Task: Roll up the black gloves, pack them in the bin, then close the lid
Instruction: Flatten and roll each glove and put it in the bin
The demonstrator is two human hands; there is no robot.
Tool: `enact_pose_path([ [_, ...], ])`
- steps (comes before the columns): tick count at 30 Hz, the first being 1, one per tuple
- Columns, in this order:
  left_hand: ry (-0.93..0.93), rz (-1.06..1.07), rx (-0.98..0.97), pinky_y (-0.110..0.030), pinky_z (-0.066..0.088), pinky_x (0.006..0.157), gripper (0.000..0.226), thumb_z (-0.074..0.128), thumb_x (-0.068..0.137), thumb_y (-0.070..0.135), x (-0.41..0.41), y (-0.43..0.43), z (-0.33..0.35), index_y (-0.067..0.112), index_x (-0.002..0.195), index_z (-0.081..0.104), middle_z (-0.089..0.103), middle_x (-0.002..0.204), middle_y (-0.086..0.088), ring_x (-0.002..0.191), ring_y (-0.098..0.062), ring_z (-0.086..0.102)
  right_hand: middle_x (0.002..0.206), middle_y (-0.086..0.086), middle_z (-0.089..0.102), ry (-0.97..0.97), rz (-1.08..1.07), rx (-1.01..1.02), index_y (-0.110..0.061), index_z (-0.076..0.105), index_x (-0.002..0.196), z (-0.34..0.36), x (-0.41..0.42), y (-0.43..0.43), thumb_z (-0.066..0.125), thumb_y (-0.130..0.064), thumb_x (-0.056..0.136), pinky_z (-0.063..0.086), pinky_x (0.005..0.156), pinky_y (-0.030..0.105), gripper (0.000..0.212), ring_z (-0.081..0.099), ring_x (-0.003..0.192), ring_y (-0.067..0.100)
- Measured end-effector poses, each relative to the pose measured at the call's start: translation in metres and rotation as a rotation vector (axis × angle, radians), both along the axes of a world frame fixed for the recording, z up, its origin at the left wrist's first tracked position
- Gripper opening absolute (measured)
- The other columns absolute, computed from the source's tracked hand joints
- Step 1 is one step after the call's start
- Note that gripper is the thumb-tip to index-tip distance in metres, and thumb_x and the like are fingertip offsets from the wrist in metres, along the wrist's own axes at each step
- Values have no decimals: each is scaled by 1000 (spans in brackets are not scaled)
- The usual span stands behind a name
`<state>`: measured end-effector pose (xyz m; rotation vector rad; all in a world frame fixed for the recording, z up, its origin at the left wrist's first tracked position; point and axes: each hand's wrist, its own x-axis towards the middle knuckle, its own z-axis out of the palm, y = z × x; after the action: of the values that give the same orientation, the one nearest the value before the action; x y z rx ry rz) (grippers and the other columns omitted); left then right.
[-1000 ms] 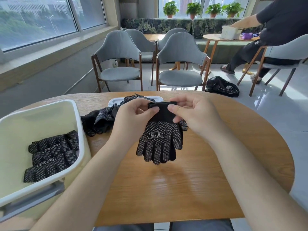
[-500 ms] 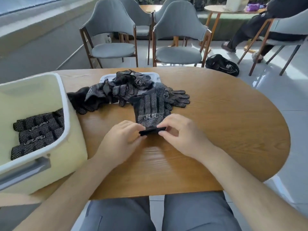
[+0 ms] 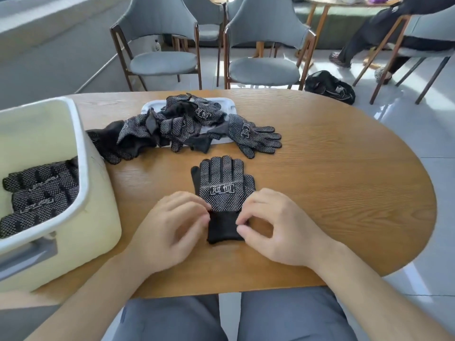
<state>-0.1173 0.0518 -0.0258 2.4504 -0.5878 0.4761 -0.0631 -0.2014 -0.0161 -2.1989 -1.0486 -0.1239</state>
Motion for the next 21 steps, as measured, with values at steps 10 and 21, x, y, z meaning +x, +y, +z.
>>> enact_pose_path([
  [10, 72, 326, 41, -41, 51, 94, 25, 63, 89, 39, 39, 12, -12, 19, 101, 74, 68, 113, 11, 111, -11, 62, 100, -17, 56, 10, 89, -318, -35, 71, 94, 12, -3, 40, 63, -58, 84, 45, 92, 36, 27, 51, 98, 7],
  [21, 109, 420, 57, -33, 40, 100, 26, 67, 87, 28, 38, 13, -16, 27, 113, 65, 64, 121, 17, 121, -9, 55, 90, -3, 64, -55, -336, -153, -22, 74, 97, 4, 51, 101, 67, -39, 92, 48, 84, 39, 19, 56, 97, 23],
])
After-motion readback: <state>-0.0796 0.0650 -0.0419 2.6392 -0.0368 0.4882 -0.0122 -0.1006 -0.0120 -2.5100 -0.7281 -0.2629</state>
